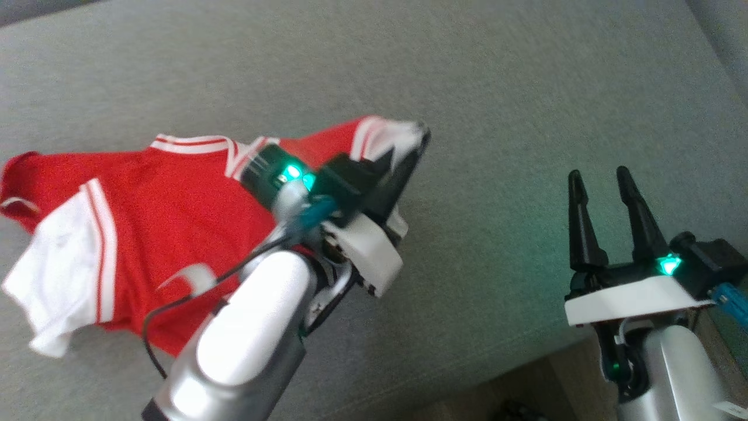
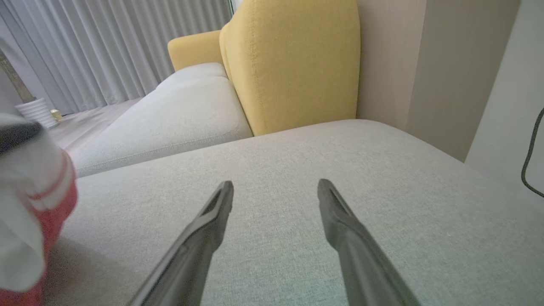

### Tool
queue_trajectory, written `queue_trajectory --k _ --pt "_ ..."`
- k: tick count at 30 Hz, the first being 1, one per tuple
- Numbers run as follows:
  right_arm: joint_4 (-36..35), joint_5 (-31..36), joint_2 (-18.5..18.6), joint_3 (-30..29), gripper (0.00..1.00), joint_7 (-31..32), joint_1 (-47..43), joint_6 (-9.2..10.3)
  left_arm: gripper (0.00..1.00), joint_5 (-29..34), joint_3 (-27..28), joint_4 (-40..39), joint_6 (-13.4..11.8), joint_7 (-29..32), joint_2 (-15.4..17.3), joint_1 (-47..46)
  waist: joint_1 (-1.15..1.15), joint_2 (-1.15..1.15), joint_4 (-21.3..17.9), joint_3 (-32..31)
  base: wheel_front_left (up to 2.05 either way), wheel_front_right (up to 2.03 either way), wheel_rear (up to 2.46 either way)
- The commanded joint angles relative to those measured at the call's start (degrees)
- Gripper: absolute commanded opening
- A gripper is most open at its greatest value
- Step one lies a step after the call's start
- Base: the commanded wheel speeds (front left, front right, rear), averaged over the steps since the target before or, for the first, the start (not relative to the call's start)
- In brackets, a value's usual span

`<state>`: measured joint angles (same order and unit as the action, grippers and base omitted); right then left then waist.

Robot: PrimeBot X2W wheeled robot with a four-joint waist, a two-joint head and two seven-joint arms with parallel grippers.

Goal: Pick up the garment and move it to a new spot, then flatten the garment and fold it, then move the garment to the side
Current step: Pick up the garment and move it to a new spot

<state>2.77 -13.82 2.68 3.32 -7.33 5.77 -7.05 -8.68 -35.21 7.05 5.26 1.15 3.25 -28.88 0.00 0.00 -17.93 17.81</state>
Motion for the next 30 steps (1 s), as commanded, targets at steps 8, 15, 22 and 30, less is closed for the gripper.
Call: queue_trajectory --k 8,15,22,30 --pt "2.2 -2.3 0.2 3.0 1.00 -3.4 3.8 -0.44 0.00 -0.2 -5.4 14.5 1.5 1.8 -0.3 -6.2 0.00 0.00 -3.7 5.1 0.00 0.00 0.00" --pt "3.9 -1.4 0.2 2.9 1.00 -4.0 4.7 -0.44 1.00 -0.8 -5.4 14.4 -0.9 -5.8 -0.3 -6.3 0.00 0.00 -0.4 2.8 0.00 0.00 0.00" --pt "3.5 1.0 0.2 1.7 1.00 -2.8 4.2 -0.44 1.00 -3.0 -0.9 9.8 -6.9 -12.3 0.2 -2.4 0.00 0.00 4.3 -0.9 0.00 0.00 0.00" --pt "1.2 3.5 0.2 1.0 1.00 0.1 2.8 -0.44 1.00 -5.2 9.8 4.1 -16.4 -15.6 5.1 5.3 0.00 0.00 10.4 -4.3 0.00 0.00 0.00"
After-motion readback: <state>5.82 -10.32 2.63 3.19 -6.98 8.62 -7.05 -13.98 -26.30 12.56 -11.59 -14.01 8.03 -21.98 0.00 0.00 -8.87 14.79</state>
